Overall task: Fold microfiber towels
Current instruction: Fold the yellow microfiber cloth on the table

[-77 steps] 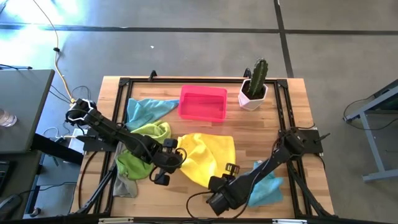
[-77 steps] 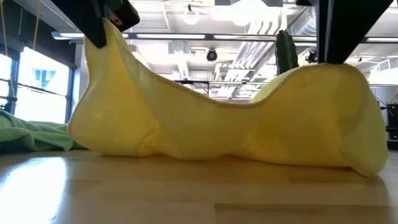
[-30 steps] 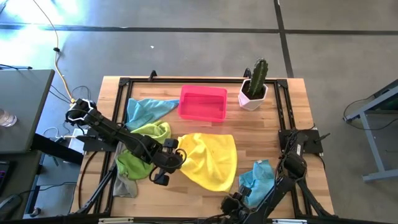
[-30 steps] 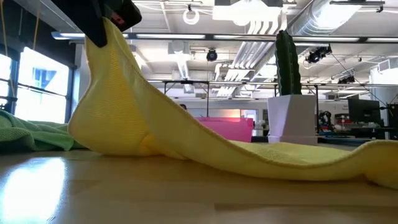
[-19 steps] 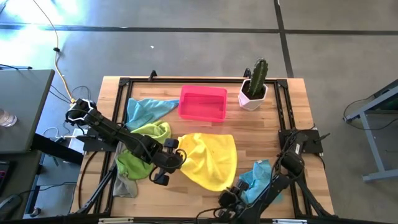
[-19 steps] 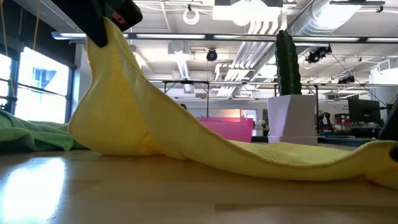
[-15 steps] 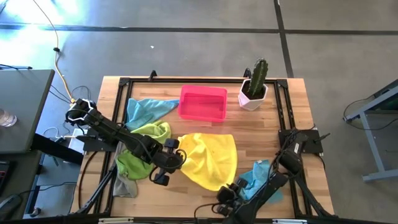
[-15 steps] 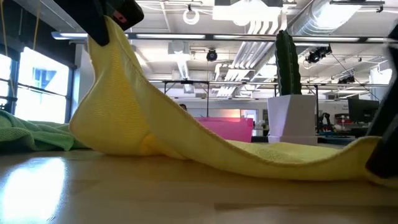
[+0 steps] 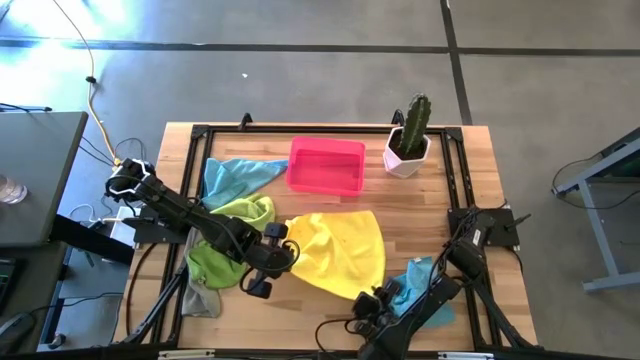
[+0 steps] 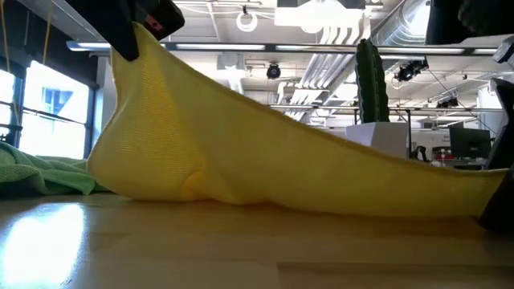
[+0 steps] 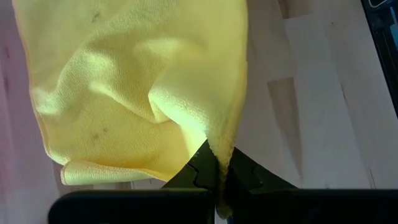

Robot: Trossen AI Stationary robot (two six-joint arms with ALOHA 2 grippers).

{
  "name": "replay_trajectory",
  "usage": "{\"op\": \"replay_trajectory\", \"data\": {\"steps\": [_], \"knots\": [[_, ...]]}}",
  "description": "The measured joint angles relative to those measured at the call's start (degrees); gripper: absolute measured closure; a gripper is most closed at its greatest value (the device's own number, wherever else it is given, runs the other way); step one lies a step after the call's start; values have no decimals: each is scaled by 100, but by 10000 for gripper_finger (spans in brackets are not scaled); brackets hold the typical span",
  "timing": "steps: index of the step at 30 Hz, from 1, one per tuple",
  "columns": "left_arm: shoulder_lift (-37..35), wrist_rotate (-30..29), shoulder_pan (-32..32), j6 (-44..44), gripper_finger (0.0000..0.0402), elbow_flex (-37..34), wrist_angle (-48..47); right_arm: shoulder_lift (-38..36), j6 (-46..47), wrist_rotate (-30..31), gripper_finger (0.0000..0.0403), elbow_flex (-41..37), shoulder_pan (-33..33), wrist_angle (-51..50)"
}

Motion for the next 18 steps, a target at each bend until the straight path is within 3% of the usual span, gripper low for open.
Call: {"op": "replay_trajectory", "data": {"steps": [18], "knots": [[0, 8, 0, -20, 401, 0, -1, 26, -49, -1223, 274, -15, 161, -1093]]}}
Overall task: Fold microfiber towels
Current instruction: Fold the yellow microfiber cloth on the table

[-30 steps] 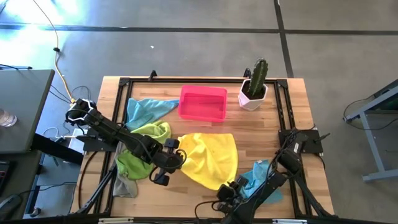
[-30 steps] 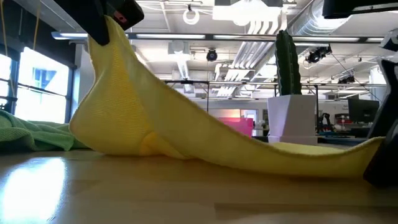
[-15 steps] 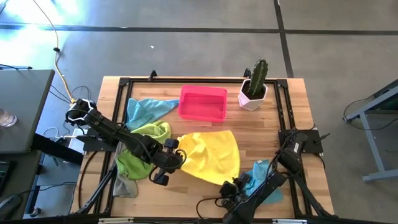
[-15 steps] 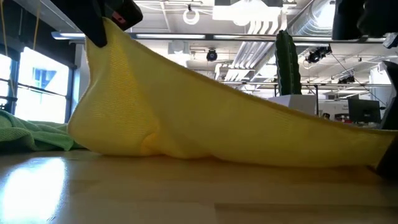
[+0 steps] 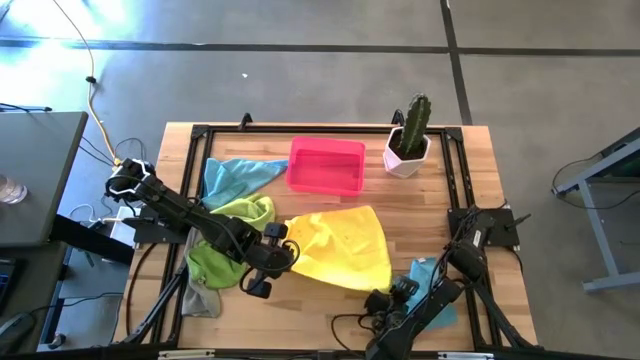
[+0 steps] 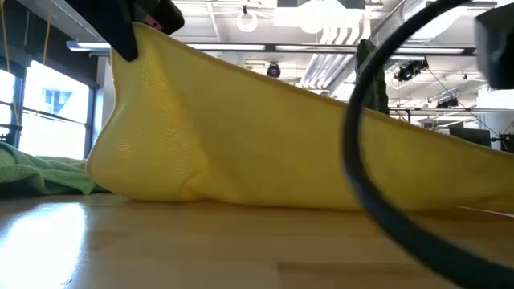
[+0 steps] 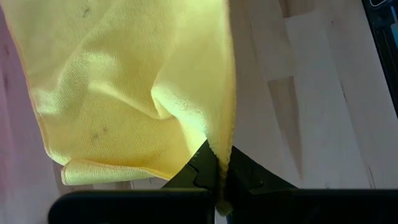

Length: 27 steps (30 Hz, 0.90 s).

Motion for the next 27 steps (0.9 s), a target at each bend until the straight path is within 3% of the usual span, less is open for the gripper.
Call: {"op": "replay_trajectory", "data": {"steps": [20, 27], "knots": [[0, 0, 0, -87, 402, 0, 4, 0, 1458, 1, 274, 4, 596, 25], [0, 0, -2, -87, 401, 0, 4, 0, 1452, 863, 274, 9, 578, 246]]}}
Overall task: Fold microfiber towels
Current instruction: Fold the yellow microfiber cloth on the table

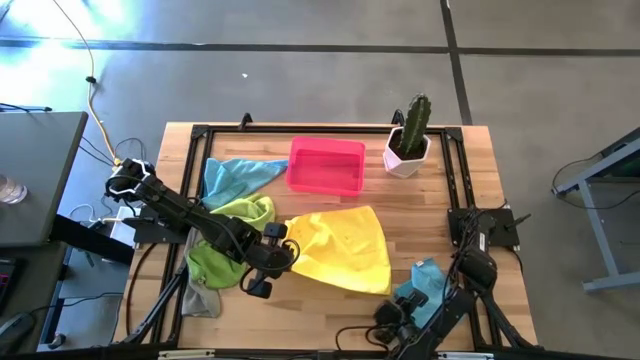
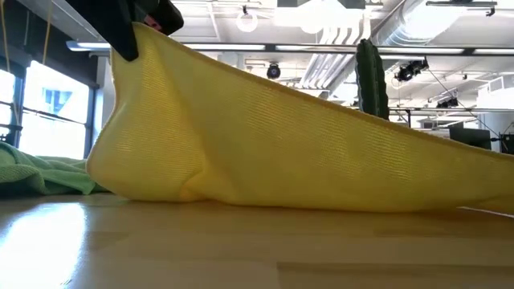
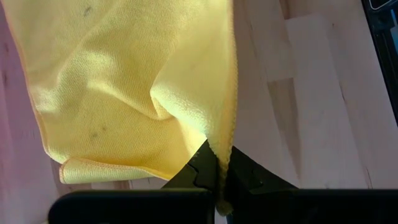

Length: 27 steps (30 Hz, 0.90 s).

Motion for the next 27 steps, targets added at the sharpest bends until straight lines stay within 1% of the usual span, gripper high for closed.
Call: {"op": "replay_trajectory", "data": {"steps": [3, 7, 12, 19, 24, 27], "knots": [[0, -2, 0, 0, 402, 0, 1, -2, -2, 295, 274, 0, -37, -2], [0, -2, 0, 0, 401, 0, 0, -11, -16, 538, 274, -57, -78, 110], [0, -2, 1, 1, 402, 0, 2, -11, -106, 551, 274, -311, -141, 132], [0, -2, 1, 3, 401, 0, 2, -11, -214, 551, 274, -359, -154, -131], [0, -4, 2, 46, 402, 0, 4, -11, -264, 859, 274, -407, -168, -117], [0, -4, 2, 49, 402, 0, 6, -11, -366, 944, 274, -407, -230, -141]]}}
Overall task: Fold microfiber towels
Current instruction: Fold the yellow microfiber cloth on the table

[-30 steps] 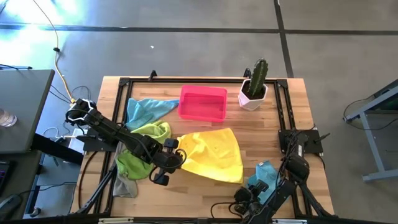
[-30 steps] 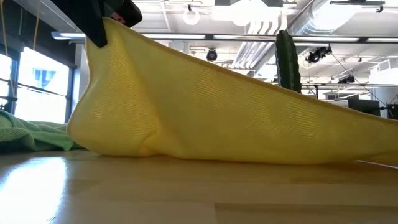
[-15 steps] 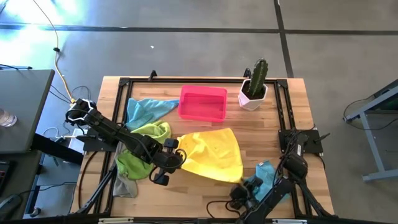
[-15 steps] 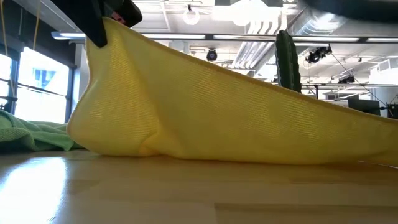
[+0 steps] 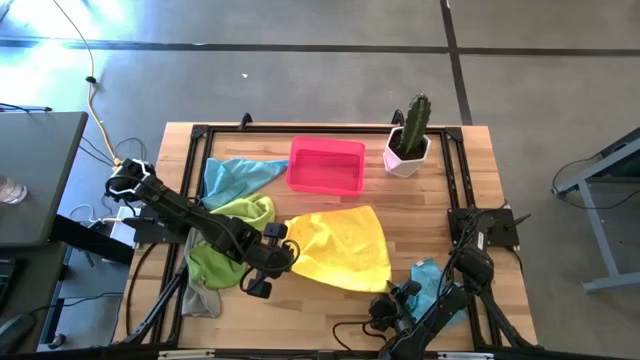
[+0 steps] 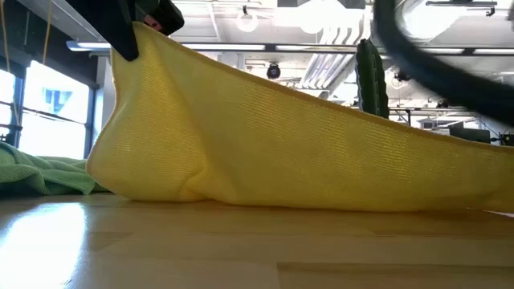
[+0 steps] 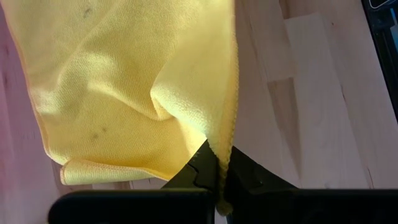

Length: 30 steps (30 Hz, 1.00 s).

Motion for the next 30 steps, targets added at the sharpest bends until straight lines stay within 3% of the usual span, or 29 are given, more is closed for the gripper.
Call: {"op": "replay_trajectory", "data": {"steps": [15, 24, 27, 30], "knots": [[0, 144, -4, -2, 402, 0, -4, 0, 8, -310, 279, 0, -156, -83], [0, 157, -47, -3, 401, 0, -4, 0, 339, -382, 371, 0, -158, -77], [0, 186, -98, -7, 401, 0, -4, 0, 371, -735, 398, 0, -182, -74], [0, 204, -149, -90, 401, 0, 7, 0, 366, -1164, 396, 8, -231, -72]]}}
